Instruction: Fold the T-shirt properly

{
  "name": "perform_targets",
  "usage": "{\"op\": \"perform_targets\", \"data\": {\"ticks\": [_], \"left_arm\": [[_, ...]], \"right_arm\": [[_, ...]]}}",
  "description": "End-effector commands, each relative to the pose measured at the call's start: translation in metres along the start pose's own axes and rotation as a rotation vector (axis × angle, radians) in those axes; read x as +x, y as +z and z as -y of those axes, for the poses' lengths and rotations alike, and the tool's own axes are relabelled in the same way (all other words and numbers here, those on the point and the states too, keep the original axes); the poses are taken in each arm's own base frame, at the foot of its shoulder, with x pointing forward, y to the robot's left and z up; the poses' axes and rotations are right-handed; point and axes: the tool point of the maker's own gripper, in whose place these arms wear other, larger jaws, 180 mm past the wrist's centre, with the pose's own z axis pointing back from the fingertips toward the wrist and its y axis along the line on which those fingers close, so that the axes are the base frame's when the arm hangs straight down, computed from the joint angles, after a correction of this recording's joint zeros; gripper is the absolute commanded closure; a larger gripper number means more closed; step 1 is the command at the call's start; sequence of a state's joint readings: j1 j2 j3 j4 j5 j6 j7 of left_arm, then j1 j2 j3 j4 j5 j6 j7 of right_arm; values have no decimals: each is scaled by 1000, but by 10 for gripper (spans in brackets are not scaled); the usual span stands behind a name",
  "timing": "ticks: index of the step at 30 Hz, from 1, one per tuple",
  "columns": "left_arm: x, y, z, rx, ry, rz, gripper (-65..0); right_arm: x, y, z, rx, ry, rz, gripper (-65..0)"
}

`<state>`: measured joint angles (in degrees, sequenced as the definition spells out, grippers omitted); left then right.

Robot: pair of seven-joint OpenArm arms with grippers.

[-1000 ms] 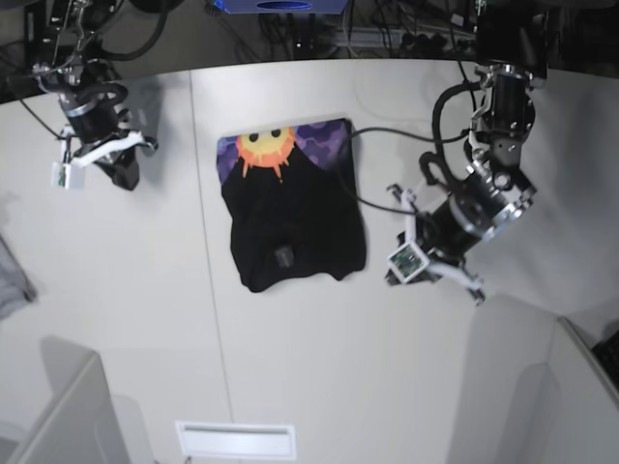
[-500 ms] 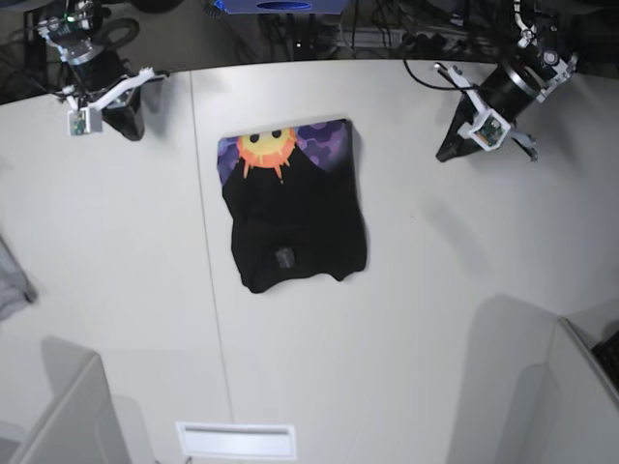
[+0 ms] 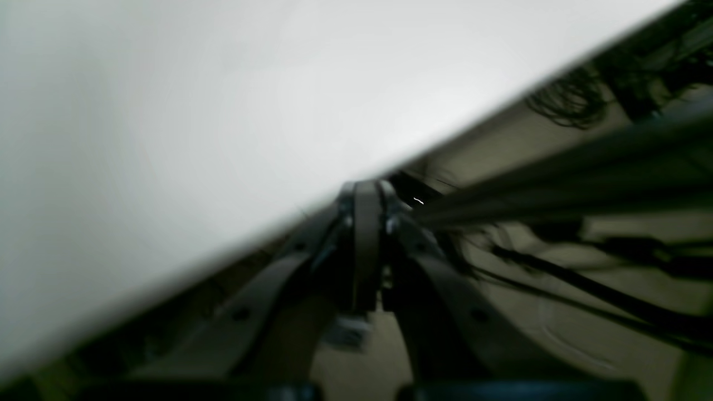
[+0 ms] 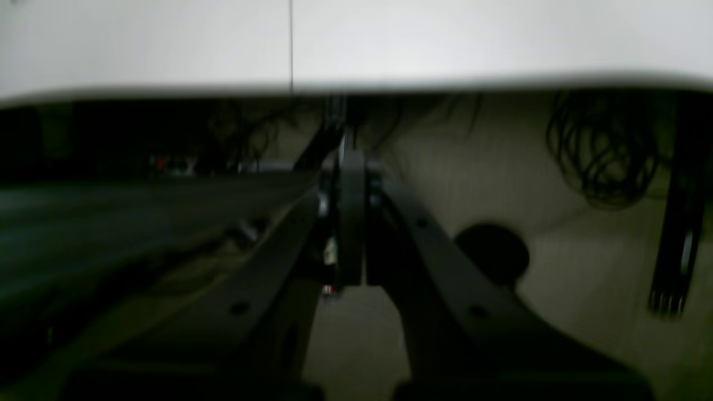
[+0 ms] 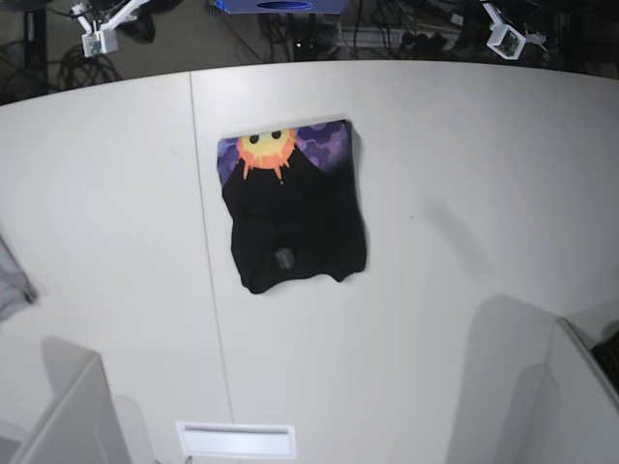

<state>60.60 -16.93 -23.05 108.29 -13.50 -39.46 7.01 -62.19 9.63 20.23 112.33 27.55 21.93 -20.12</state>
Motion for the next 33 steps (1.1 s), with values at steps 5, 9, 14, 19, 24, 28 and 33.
{"op": "perform_targets", "data": {"ticks": [5,9,14,19,24,28,33], "left_arm": [[-66,1,7,-19,141,-127,0],[-120,-9,11,-27,254,-232,0],[-147,-23,21,-50,319,-284,0],[-162,-50,31,-99,354,-316,0],[-192,-77,39,-142,321,-430,0],[-210,-105,51,-176,289,-494,0],[-232,-127,54,-187,386,-511,0]], "right_arm": [[-55,-1,2,10,-32,-240,0],[-108,-21,11,-3,-36,-407,0],[-160,-48,5,70,73,-590,0],[-201,-79,1,127,82,-701,0],[-229,-104,-19,182,79,-738,0],[-237,-125,-37,193,25,-690,0],[-243,-152,-53,155,-60,-633,0]]}}
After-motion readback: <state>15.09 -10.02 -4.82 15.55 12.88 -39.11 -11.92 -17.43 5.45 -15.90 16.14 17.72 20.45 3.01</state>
